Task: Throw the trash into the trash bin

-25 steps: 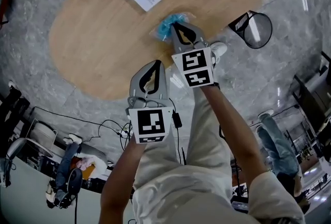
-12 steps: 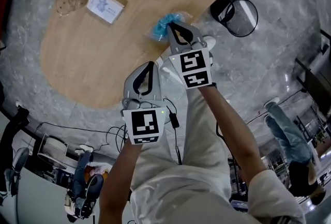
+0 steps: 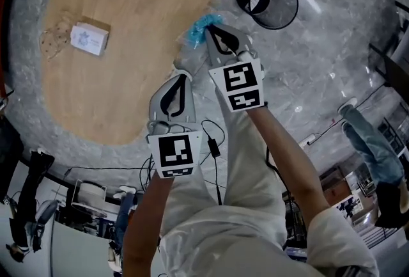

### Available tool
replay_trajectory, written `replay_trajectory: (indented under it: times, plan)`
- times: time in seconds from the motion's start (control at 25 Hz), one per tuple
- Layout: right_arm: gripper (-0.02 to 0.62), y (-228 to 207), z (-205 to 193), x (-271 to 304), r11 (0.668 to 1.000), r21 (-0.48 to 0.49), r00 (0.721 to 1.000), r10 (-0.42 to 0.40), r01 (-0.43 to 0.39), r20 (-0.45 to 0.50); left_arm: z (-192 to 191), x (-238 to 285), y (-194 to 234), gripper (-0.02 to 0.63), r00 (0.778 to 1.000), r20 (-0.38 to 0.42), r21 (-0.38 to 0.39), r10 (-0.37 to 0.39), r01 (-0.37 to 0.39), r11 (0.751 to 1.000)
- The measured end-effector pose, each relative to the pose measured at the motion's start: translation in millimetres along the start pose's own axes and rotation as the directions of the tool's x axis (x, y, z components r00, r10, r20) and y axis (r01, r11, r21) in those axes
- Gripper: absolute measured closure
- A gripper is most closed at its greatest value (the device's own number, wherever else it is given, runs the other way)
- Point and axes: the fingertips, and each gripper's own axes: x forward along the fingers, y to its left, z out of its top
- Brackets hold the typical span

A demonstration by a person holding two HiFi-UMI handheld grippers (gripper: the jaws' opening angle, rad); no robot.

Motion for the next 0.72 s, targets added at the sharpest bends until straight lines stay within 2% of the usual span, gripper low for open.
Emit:
replay_trajectory:
  times: [0.44, 0.72]
  plan:
    - [0.557, -121.2, -34.0, -25.1, 0.984, 0.149, 0.995, -0.1, 0.095, 0.026, 35.8, 71.3, -74.4, 0.606, 0.997, -0.053, 0.085, -0.062, 0.066, 0.994]
    - [0.557, -181.2, -70.7, -36.3, 0.977, 0.175, 0.993, -0.122, 0.12, 0.002, 42.7, 125.2, -119.8, 0.606, 0.99, -0.105, 0.099, -0.094, 0.104, 0.99]
